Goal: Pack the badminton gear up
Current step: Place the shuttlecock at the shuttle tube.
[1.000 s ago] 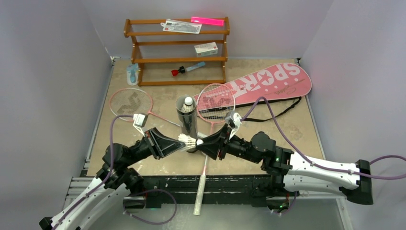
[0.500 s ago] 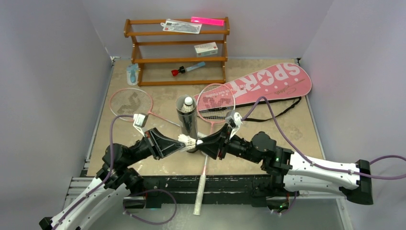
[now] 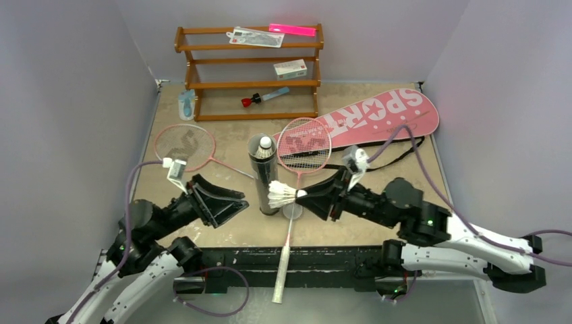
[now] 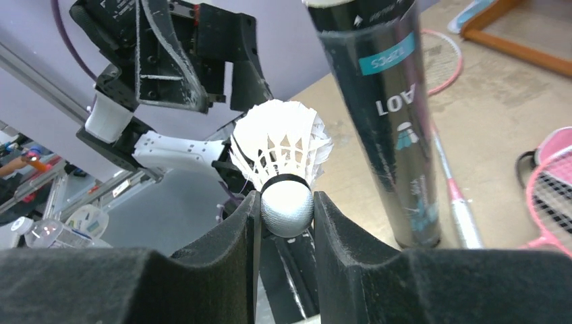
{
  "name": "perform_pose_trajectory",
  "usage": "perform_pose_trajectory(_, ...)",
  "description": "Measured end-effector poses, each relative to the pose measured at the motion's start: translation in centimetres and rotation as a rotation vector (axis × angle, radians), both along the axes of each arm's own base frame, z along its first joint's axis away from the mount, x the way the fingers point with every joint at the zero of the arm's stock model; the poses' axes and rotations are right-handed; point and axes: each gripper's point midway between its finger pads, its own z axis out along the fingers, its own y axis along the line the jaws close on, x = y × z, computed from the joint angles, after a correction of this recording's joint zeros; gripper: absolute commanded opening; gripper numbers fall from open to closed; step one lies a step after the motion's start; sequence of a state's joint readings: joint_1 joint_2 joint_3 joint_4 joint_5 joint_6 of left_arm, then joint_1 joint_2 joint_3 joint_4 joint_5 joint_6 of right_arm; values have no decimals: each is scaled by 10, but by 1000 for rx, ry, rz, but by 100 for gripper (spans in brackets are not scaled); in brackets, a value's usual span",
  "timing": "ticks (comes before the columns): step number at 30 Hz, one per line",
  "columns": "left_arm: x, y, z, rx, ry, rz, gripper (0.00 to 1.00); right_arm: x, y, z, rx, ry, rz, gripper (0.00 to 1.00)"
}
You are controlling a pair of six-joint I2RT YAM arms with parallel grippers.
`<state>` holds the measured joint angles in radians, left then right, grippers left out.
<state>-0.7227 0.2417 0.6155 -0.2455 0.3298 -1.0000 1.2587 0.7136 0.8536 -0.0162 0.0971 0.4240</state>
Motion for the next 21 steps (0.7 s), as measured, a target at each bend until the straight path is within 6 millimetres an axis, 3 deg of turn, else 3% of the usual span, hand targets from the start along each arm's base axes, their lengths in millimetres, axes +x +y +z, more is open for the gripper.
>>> perform_pose_trajectory(4,1,15,16,63,-116,69,71,1,-32,31,7,-37,-56,18)
perform_pose_trajectory(9,15,20,-1,199,-216,127,78,12,-59,82,1,-98,-150,18)
perform_pose_trajectory(14,35,24,-12,341,-346,191,80,31,-51,132,-60,-151,-225,20)
perform_pose_trajectory(18,52,24,-22,463,-444,216,96,44,-33,147,-127,-188,-246,20)
perform_pose_trajectory(21,59,22,-25,521,-508,214,100,50,-18,146,-178,-206,-243,21)
